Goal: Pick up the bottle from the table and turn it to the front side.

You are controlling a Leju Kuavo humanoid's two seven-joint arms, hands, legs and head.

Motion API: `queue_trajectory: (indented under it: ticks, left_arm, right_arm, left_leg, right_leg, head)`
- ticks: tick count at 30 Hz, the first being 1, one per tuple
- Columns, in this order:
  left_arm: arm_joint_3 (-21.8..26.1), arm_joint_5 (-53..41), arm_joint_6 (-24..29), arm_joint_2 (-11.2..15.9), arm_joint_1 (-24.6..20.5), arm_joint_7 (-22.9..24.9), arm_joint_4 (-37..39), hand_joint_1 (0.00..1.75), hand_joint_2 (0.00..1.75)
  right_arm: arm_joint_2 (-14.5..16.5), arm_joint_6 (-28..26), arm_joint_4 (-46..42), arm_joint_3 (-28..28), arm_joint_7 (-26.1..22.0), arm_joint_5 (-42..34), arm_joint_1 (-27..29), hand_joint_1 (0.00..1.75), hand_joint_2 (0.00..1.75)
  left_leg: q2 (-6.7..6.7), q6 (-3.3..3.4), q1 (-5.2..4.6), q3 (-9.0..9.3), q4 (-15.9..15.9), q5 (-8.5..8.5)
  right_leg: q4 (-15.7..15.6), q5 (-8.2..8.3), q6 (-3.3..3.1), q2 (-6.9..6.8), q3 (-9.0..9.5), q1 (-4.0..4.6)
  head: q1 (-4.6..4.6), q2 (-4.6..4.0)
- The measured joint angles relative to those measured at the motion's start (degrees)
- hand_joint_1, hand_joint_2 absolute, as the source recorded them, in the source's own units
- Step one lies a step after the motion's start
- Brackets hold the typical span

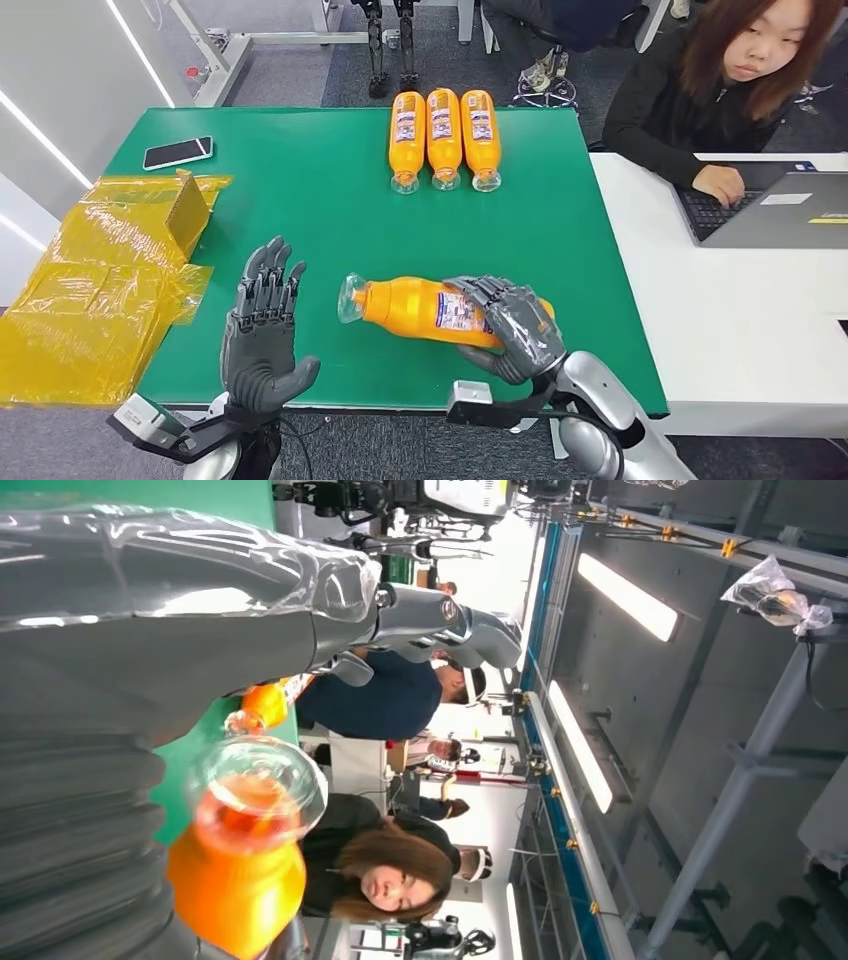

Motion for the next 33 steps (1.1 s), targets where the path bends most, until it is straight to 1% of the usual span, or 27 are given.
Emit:
queue_trajectory:
  ticks: [5,10,15,19,24,33]
  left_arm:
    - [0.0,1.1,-1.1,-0.6,-1.0,0.1,1.2,0.0,1.75]
    - [0.0,2.6,-2.5,-1.0,-1.7,0.6,2.3,0.0,1.75]
    - [0.0,3.9,-3.7,-1.5,-3.4,1.2,4.2,0.0,1.75]
    - [0.0,5.4,-4.9,-1.6,-4.5,1.2,5.6,0.0,1.75]
    - [-0.4,8.2,-7.1,-1.7,-5.0,2.0,5.8,0.0,1.75]
    - [-1.6,9.2,-7.3,-1.7,-5.1,2.6,5.6,0.0,1.75]
  right_arm:
    - [3.6,0.0,-3.3,-0.1,0.0,2.1,4.9,1.75,1.75]
    - [6.0,0.0,-4.7,-0.1,-0.7,2.7,6.6,1.75,1.75]
    - [9.3,-0.3,-6.1,0.0,-1.3,3.9,8.6,1.75,1.75]
    - [11.3,-0.6,-6.7,0.0,-1.4,4.1,9.8,1.75,1.75]
    - [12.7,-0.6,-6.5,0.0,-3.0,1.9,11.2,1.75,1.75]
    - [13.4,-0.8,-5.4,0.0,-3.9,0.6,12.8,1.75,1.75]
  left_leg:
    - [0.02,0.0,0.0,0.0,0.0,0.0]
    - [0.05,0.0,-0.01,0.01,0.0,0.01]
    - [0.04,0.0,-0.01,0.0,0.0,0.01]
    - [0.06,0.0,0.0,0.01,0.0,0.01]
    - [0.06,0.0,-0.01,0.0,0.0,0.01]
    - [0.06,0.0,-0.01,0.0,0.0,0.01]
  right_leg:
    - [0.0,0.0,0.0,0.03,-0.01,0.0]
    - [0.0,0.01,0.0,0.03,0.0,0.0]
    - [0.0,0.01,-0.01,0.03,0.0,0.0]
    - [0.0,0.01,-0.01,0.03,-0.01,0.0]
    - [0.0,0.0,-0.01,0.03,-0.01,0.0]
    - [0.0,0.01,-0.01,0.03,-0.01,-0.01]
  head:
    - [-0.02,0.0]
    - [0.0,0.0]
    - [-0.01,-0.01]
    - [-0.01,0.0]
    - [-0.01,-0.01]
    - [0.0,0.0]
